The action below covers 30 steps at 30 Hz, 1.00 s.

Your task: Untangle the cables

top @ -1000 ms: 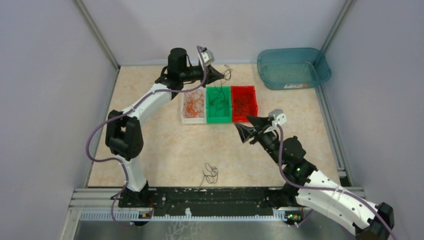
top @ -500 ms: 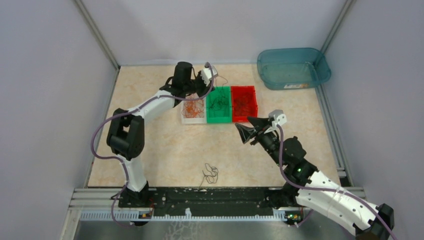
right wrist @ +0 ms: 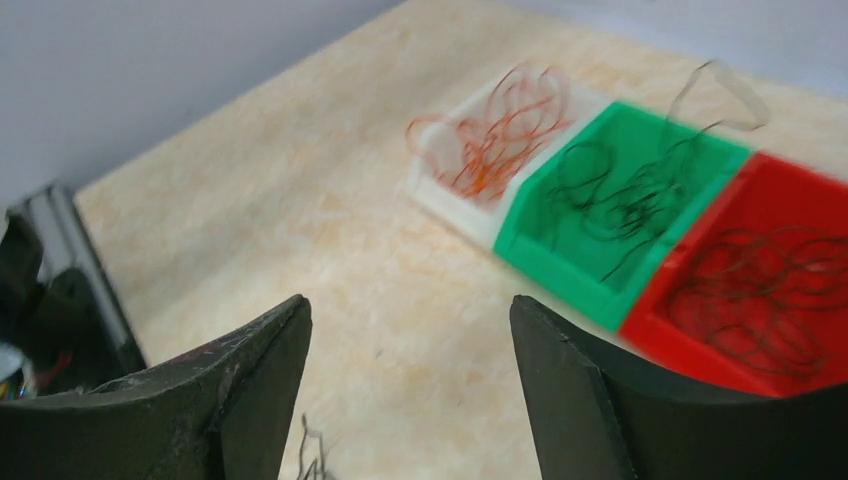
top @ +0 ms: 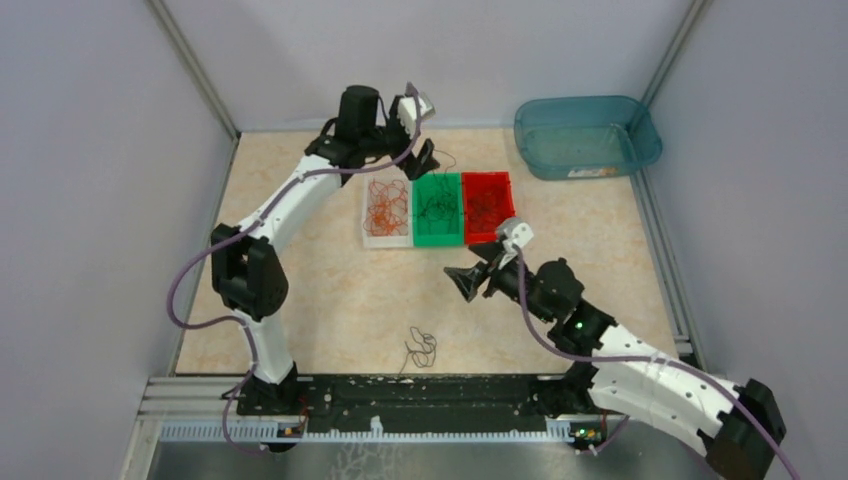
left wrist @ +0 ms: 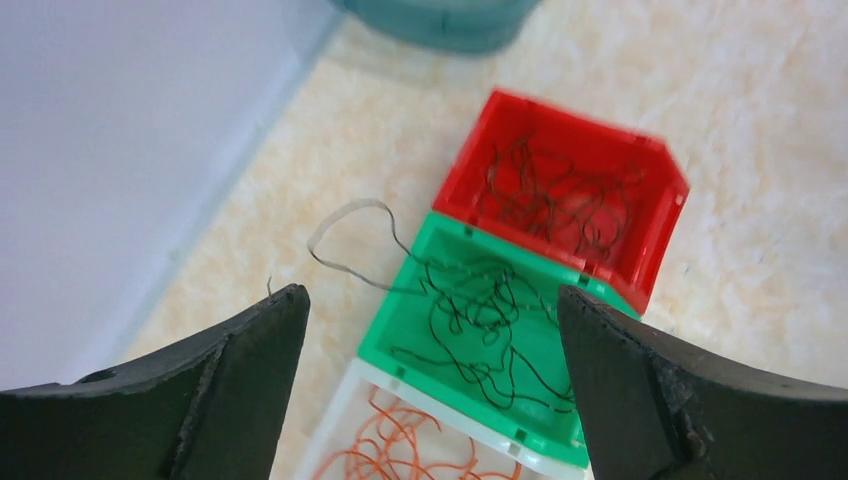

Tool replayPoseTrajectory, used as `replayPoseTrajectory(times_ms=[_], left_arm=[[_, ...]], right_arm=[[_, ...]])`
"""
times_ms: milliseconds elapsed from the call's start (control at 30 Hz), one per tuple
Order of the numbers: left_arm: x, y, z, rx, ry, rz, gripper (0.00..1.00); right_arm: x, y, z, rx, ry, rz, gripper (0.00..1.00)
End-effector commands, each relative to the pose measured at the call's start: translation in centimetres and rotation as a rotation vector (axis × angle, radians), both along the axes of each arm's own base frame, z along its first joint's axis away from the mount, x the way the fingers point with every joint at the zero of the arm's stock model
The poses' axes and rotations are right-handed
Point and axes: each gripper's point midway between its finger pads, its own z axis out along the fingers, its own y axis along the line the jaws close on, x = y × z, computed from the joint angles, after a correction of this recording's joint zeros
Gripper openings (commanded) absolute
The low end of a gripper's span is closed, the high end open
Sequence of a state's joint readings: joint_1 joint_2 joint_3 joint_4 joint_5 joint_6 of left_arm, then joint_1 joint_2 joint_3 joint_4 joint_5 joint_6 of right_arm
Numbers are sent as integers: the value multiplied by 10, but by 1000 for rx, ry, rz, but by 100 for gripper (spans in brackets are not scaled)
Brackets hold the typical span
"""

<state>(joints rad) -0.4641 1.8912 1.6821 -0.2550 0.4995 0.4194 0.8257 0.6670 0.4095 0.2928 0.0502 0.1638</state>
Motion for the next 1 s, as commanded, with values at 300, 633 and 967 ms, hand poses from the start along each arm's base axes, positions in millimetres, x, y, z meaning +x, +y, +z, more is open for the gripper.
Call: replayPoseTrajectory(times_ms=[300,633,967], left_arm=[[-30,141,109,-156,145,236,100],[-75,206,100,-168,159,356,100],[-99,234,79,-179,202,417,100]], right_arm=[[-89,100,-110,-421,156,685,76],[-123,129,-174,-585,240,801,78],[-98,138,-186,-636,198,615,24]])
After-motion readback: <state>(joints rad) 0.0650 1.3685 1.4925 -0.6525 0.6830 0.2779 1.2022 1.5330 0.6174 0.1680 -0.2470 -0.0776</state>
